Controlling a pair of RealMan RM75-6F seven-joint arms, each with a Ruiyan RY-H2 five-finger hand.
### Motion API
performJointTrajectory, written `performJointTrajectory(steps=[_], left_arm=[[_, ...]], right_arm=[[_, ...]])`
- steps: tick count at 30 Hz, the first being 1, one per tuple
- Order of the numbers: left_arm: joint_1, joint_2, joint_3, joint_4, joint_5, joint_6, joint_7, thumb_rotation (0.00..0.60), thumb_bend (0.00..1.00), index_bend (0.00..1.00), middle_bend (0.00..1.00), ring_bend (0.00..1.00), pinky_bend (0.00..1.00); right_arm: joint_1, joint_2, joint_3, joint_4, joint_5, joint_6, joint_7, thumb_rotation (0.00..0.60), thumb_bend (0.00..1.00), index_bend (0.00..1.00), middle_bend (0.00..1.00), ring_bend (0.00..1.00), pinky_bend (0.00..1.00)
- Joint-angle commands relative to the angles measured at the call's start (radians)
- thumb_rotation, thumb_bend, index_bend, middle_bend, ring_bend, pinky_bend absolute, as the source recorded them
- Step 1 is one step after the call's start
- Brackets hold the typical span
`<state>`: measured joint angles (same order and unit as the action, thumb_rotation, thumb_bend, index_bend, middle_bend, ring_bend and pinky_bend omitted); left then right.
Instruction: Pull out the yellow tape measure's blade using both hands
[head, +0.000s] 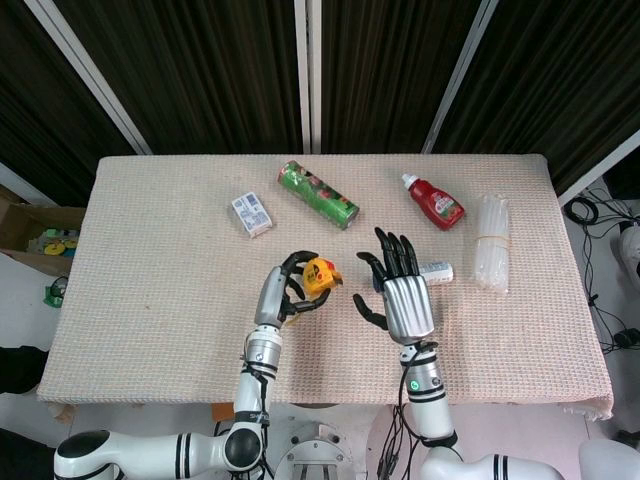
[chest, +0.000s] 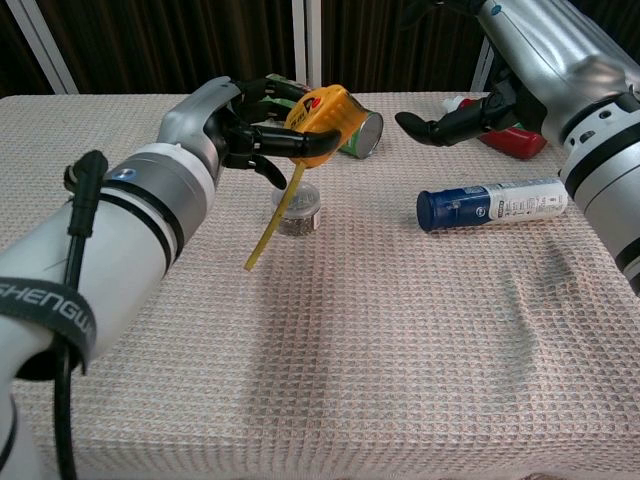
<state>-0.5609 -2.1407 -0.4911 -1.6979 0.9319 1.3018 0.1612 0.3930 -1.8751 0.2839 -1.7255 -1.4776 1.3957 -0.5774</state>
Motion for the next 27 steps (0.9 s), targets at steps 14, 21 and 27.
performJointTrajectory(steps=[14, 21, 27], left_arm=[[-0.016, -0.013, 0.008, -0.010, -0.012, 0.006, -0.009, 0.600, 0.35, 0.62, 0.62, 0.55, 0.63], [-0.016, -0.016, 0.017, -0.017, -0.005, 0.013, -0.014, 0.600, 0.36, 0.62, 0.62, 0.55, 0.63], [-0.013, -0.011, 0.019, -0.016, -0.012, 0.009, -0.021, 0.600, 0.37, 0.62, 0.62, 0.55, 0.63]], right_arm=[[0.055, -0.052, 0.016, 0.054, 0.026, 0.002, 0.028, 0.600, 0.19, 0.30, 0.05, 0.00, 0.00], [0.072, -0.066, 0.017, 0.066, 0.034, 0.005, 0.026, 0.600, 0.19, 0.30, 0.05, 0.00, 0.00], [0.077, -0.067, 0.015, 0.068, 0.037, 0.017, 0.029, 0.600, 0.19, 0.30, 0.05, 0.00, 0.00]])
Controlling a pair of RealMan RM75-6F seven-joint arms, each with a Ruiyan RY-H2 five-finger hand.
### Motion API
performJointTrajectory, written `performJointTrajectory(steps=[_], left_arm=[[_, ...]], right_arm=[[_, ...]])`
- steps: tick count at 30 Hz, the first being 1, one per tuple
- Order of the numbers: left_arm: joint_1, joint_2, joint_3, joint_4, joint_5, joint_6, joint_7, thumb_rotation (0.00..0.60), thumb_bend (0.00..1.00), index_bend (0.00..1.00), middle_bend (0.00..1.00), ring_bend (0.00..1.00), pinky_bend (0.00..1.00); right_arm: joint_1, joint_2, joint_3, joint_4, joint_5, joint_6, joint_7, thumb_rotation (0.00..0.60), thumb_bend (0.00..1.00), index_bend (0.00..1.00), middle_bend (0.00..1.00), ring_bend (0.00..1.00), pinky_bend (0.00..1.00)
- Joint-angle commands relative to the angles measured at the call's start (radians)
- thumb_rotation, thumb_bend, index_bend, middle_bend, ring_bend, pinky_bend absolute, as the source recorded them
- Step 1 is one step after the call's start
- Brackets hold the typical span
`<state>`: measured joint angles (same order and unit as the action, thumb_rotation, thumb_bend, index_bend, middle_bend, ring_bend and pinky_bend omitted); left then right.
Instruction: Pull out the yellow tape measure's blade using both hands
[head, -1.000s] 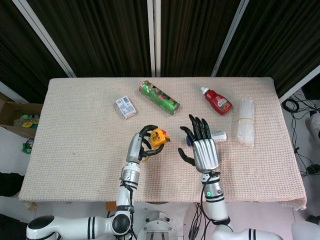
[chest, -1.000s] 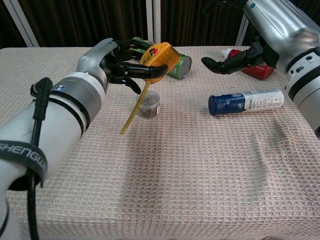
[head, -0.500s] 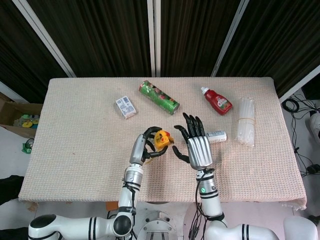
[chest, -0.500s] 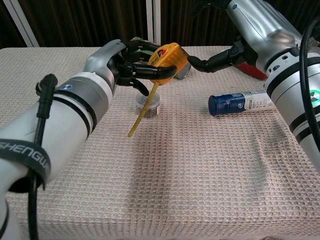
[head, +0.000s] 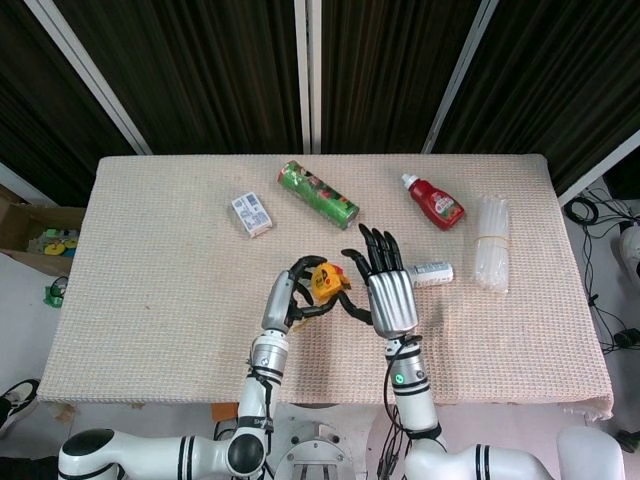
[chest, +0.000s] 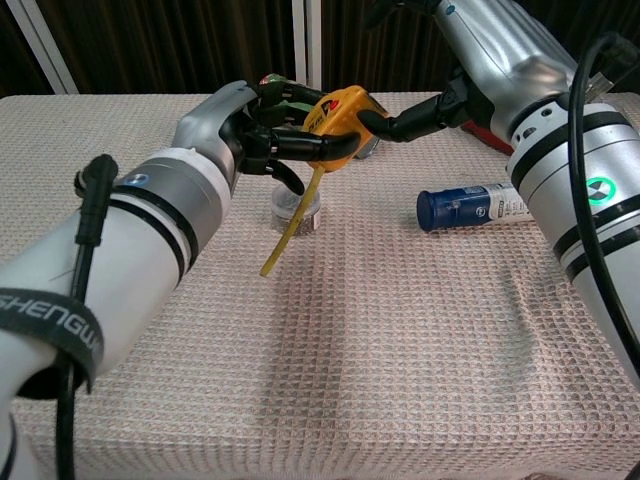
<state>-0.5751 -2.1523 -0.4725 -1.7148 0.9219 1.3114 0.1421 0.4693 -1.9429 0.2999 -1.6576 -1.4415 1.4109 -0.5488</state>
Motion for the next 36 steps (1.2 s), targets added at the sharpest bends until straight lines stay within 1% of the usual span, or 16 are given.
performJointTrajectory(steps=[1, 12, 25, 33, 36], left_arm=[[0.002, 0.002, 0.000, 0.002, -0.003, -0.002, -0.005, 0.600, 0.37, 0.62, 0.62, 0.55, 0.63], [0.010, 0.011, 0.006, 0.004, -0.003, -0.015, -0.037, 0.600, 0.38, 0.62, 0.62, 0.55, 0.62], [0.012, 0.017, 0.010, 0.000, 0.003, -0.011, -0.043, 0.600, 0.38, 0.62, 0.62, 0.55, 0.62], [0.014, 0.021, 0.017, -0.009, 0.014, -0.007, -0.048, 0.600, 0.38, 0.62, 0.62, 0.55, 0.62], [0.014, 0.022, 0.022, -0.012, 0.021, -0.005, -0.045, 0.600, 0.38, 0.62, 0.62, 0.55, 0.62]], right_arm=[[0.000, 0.002, -0.003, -0.001, 0.002, 0.004, 0.001, 0.600, 0.19, 0.30, 0.05, 0.00, 0.00], [0.003, 0.007, -0.008, 0.003, 0.015, 0.013, 0.011, 0.600, 0.21, 0.31, 0.06, 0.00, 0.00], [0.012, 0.005, -0.012, 0.008, 0.015, 0.023, 0.021, 0.600, 0.22, 0.35, 0.07, 0.00, 0.00], [0.017, 0.007, -0.011, 0.011, 0.021, 0.024, 0.019, 0.600, 0.25, 0.38, 0.08, 0.00, 0.00], [0.022, 0.004, -0.010, 0.015, 0.021, 0.023, 0.021, 0.600, 0.28, 0.38, 0.08, 0.00, 0.00]])
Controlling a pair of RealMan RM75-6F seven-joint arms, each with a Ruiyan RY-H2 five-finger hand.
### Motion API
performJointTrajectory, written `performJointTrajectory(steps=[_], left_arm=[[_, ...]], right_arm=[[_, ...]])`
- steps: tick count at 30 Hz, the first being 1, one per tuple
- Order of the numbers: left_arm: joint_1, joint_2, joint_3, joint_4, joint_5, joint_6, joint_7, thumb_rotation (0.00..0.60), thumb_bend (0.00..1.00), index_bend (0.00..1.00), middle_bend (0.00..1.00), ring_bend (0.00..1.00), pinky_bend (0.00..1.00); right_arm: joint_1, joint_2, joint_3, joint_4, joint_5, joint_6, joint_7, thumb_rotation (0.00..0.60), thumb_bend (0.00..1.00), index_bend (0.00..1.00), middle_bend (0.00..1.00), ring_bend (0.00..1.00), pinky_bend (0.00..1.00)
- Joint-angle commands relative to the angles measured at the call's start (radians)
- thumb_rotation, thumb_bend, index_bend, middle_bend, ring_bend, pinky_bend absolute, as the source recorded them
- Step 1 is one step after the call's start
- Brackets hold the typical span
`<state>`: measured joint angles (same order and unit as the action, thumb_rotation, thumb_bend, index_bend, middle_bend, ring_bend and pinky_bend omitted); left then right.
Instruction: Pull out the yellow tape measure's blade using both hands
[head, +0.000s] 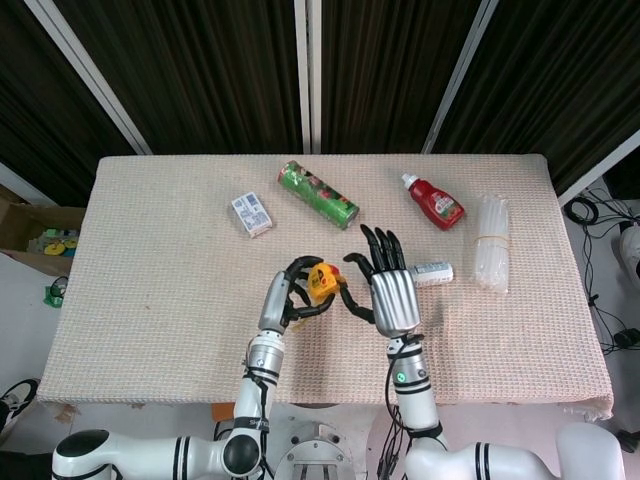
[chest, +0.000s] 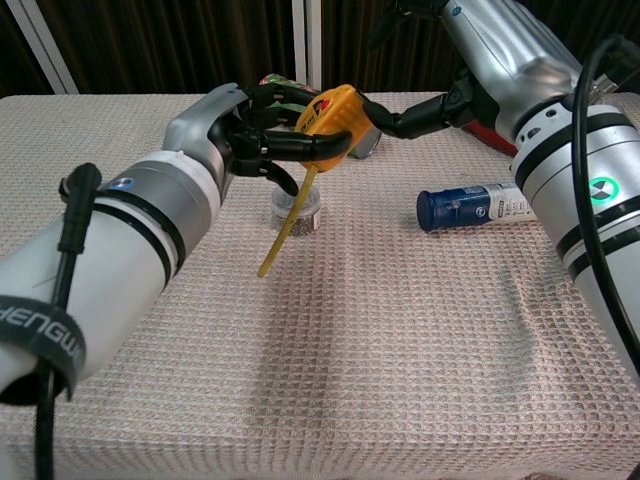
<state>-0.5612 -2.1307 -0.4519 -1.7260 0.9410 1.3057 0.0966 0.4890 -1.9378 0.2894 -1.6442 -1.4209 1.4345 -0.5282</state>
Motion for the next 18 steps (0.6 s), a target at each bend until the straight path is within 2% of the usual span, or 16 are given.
performJointTrajectory(steps=[1, 10, 18], left_arm=[[0.000, 0.001, 0.002, -0.003, 0.002, 0.001, 0.000, 0.600, 0.38, 0.62, 0.62, 0.55, 0.62], [0.005, 0.009, 0.011, -0.020, 0.015, 0.002, -0.005, 0.600, 0.38, 0.62, 0.62, 0.55, 0.62], [0.008, 0.014, 0.008, -0.024, 0.015, 0.002, -0.011, 0.600, 0.38, 0.62, 0.62, 0.55, 0.62]], right_arm=[[0.003, -0.001, 0.000, 0.002, 0.000, -0.002, 0.003, 0.600, 0.29, 0.39, 0.08, 0.00, 0.00], [0.005, 0.006, 0.002, -0.010, 0.009, -0.003, 0.022, 0.600, 0.45, 0.46, 0.14, 0.00, 0.00], [0.009, 0.010, 0.002, -0.016, 0.012, -0.004, 0.032, 0.600, 0.48, 0.53, 0.16, 0.00, 0.00]])
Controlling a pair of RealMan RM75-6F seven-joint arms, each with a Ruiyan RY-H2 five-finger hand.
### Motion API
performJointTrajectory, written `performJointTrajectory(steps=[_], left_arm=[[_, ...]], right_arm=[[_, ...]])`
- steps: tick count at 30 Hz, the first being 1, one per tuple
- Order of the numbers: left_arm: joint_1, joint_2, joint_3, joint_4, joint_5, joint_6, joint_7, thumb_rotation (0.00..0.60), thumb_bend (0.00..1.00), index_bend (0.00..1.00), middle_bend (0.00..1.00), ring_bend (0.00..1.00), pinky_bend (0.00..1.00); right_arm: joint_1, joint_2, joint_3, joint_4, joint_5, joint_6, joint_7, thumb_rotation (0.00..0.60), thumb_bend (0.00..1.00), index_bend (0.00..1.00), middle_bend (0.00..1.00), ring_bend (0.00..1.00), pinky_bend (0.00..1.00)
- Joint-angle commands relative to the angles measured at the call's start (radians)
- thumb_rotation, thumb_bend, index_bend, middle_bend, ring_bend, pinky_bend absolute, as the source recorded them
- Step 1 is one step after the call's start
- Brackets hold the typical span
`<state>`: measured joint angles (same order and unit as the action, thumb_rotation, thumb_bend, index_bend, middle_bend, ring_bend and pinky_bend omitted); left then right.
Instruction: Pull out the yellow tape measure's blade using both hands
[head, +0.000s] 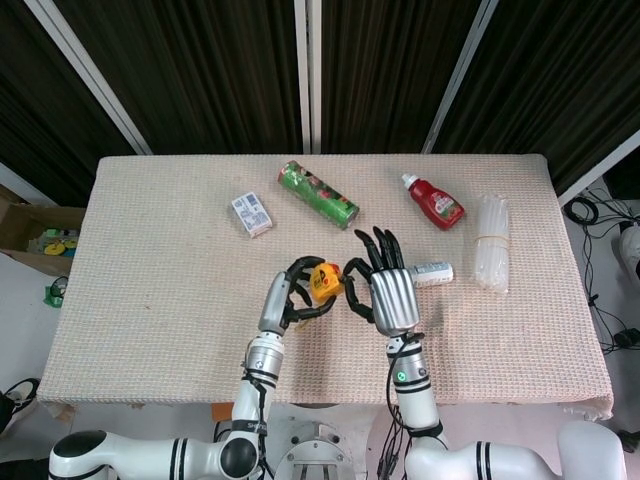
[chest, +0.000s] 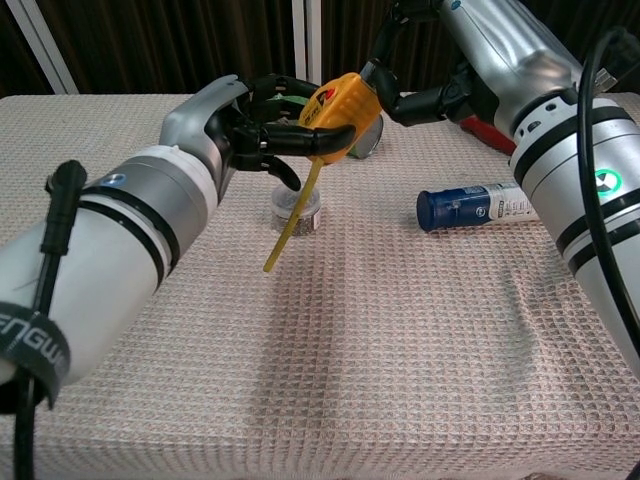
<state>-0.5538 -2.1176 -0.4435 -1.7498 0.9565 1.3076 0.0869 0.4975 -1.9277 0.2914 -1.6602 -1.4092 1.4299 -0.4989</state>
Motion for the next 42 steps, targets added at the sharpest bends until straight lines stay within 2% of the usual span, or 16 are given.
performJointTrajectory(steps=[1, 10, 18, 27, 31, 36, 42], left_arm=[[0.002, 0.002, 0.000, -0.001, -0.001, -0.001, -0.003, 0.600, 0.38, 0.62, 0.62, 0.55, 0.62], [0.014, 0.016, 0.000, -0.003, 0.000, -0.001, -0.023, 0.600, 0.38, 0.62, 0.62, 0.55, 0.62], [0.028, 0.069, 0.036, -0.002, 0.040, -0.060, -0.088, 0.600, 0.39, 0.62, 0.62, 0.55, 0.63], [0.055, 0.221, 0.074, 0.090, 0.167, -0.181, -0.289, 0.600, 0.39, 0.64, 0.63, 0.56, 0.64], [0.076, 0.314, 0.082, 0.146, 0.229, -0.236, -0.443, 0.600, 0.40, 0.64, 0.64, 0.57, 0.65], [0.104, 0.410, 0.110, 0.205, 0.315, -0.252, -0.601, 0.600, 0.41, 0.65, 0.65, 0.58, 0.65], [0.135, 0.469, 0.144, 0.239, 0.373, -0.235, -0.754, 0.600, 0.41, 0.66, 0.65, 0.58, 0.65]], right_arm=[[0.001, -0.001, 0.000, 0.001, 0.001, 0.000, 0.005, 0.600, 0.48, 0.54, 0.16, 0.00, 0.00], [0.001, -0.002, 0.003, 0.012, -0.016, 0.021, 0.041, 0.600, 0.52, 0.66, 0.20, 0.00, 0.00], [-0.013, 0.017, 0.007, 0.012, -0.050, 0.060, 0.095, 0.600, 0.57, 0.73, 0.22, 0.00, 0.00], [-0.073, 0.120, 0.032, -0.065, -0.075, 0.140, 0.165, 0.600, 0.58, 0.76, 0.22, 0.00, 0.00], [-0.111, 0.188, 0.038, -0.097, -0.080, 0.172, 0.219, 0.600, 0.58, 0.76, 0.22, 0.00, 0.00], [-0.151, 0.240, 0.036, -0.114, -0.075, 0.202, 0.268, 0.600, 0.58, 0.77, 0.23, 0.00, 0.00], [-0.174, 0.260, 0.043, -0.116, -0.075, 0.232, 0.313, 0.600, 0.58, 0.77, 0.23, 0.00, 0.00]])
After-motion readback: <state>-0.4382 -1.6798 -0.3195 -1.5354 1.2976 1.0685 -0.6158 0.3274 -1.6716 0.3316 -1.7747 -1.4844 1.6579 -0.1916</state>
